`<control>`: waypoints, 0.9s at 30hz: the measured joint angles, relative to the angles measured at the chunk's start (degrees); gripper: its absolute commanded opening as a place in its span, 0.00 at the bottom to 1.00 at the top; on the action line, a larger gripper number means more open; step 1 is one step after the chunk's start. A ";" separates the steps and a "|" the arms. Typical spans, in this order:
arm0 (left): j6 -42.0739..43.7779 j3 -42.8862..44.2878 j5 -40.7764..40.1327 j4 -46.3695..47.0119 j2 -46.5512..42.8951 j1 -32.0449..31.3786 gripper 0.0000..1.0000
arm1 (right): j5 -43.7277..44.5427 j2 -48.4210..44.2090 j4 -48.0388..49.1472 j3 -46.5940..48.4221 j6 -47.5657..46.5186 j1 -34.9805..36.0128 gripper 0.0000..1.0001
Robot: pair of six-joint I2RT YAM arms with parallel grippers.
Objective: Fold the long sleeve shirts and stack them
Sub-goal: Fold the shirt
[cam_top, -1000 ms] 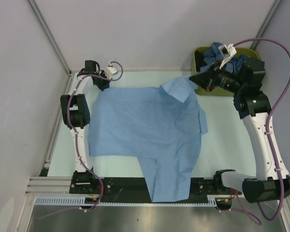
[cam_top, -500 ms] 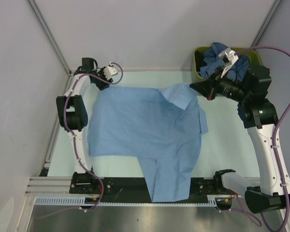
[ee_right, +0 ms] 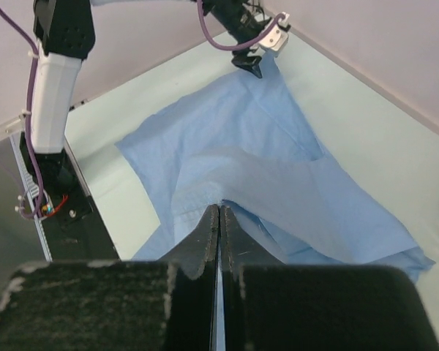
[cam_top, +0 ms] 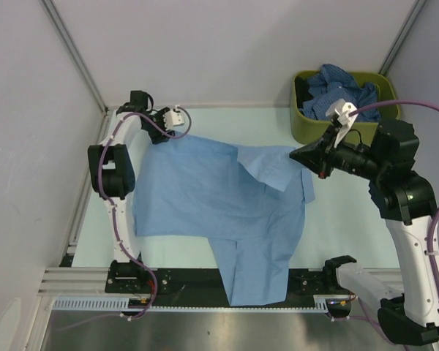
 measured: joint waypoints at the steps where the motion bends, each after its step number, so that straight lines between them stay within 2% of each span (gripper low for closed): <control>1: 0.66 0.00 -0.17 -0.66 -0.09 -0.39 0.70 | 0.00 -0.31 -1.14 0.00 -0.90 0.15 0.00; 6: 3.43 -1.70 -1.18 -3.50 -1.95 -1.53 0.71 | 0.11 -1.46 -5.88 0.00 -4.13 0.66 0.00; 12: 6.62 -7.76 -1.70 -6.14 -8.52 -2.38 0.72 | 0.44 -3.69 -10.16 0.00 -5.68 0.81 0.00; 15: 8.09 -10.43 -2.23 -6.73 -11.50 -2.47 0.78 | 1.11 -5.33 -12.02 0.00 -6.14 0.81 0.00; 16: 8.59 -11.45 -2.54 -6.80 -12.52 -2.47 0.88 | 1.20 -5.75 -12.39 0.00 -6.25 0.81 0.00; 23: 11.13 -18.75 -5.53 -5.97 -17.03 -3.58 0.88 | 1.77 -9.77 -14.56 -3.13 -7.23 0.83 0.00; 27: 11.54 -19.23 -6.25 -3.82 -17.03 -4.61 0.88 | 2.05 -10.10 -15.37 -4.55 -7.74 0.81 0.00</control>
